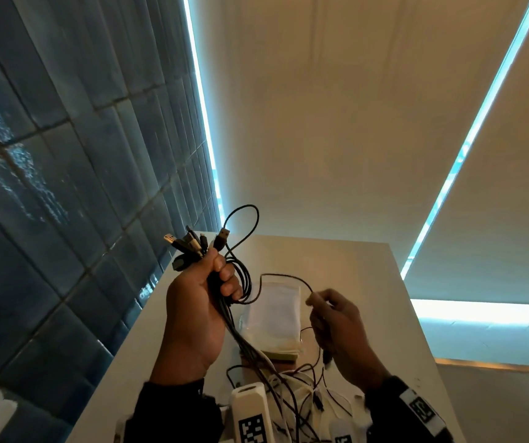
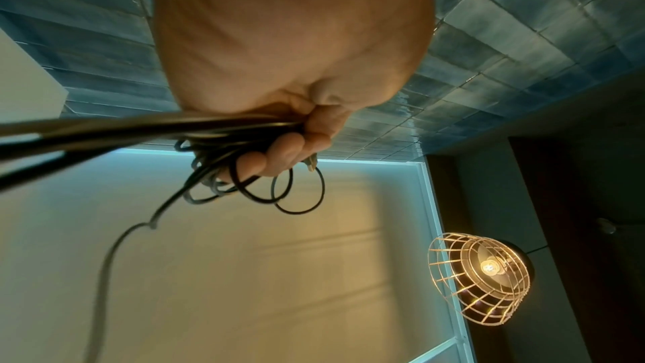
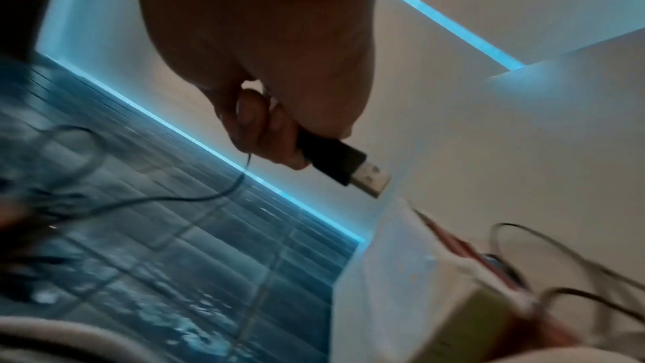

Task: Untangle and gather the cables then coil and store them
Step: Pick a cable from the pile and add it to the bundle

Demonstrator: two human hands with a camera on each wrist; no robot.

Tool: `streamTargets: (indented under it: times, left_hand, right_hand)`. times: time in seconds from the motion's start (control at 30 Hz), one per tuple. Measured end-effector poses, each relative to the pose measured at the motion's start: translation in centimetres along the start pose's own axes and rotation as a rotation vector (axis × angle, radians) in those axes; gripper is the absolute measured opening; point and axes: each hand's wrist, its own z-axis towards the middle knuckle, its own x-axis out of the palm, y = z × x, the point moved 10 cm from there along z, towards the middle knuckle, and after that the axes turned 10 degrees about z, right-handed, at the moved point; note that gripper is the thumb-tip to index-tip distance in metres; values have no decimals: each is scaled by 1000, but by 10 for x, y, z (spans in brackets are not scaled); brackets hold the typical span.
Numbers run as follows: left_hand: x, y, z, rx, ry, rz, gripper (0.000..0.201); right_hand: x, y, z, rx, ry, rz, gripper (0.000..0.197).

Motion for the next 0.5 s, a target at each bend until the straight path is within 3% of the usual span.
streamTargets:
  times: [0.1,0.17,0.27,0.33,0.5]
  left_hand:
    - [4,0,-1,7,-1,18,34]
    - [4,-5,-2,25,-1,20,34]
    - [-2,-13,-2,38,-26,34,35]
    - [-8,-19,-2,49,-45,25,34]
    - [-12,-16,-2,47,-36,77,32]
  right_hand:
    - [36,39,-11,-121,163,-27,25]
    - [35,49,-17,-190,153,-157,19]
    - [-8,43,-25,-245,-14,-316,18]
    - [-52,31,-34,-205,-152,-373,22]
    - [-142,30,-73,-237,-319,-658,25]
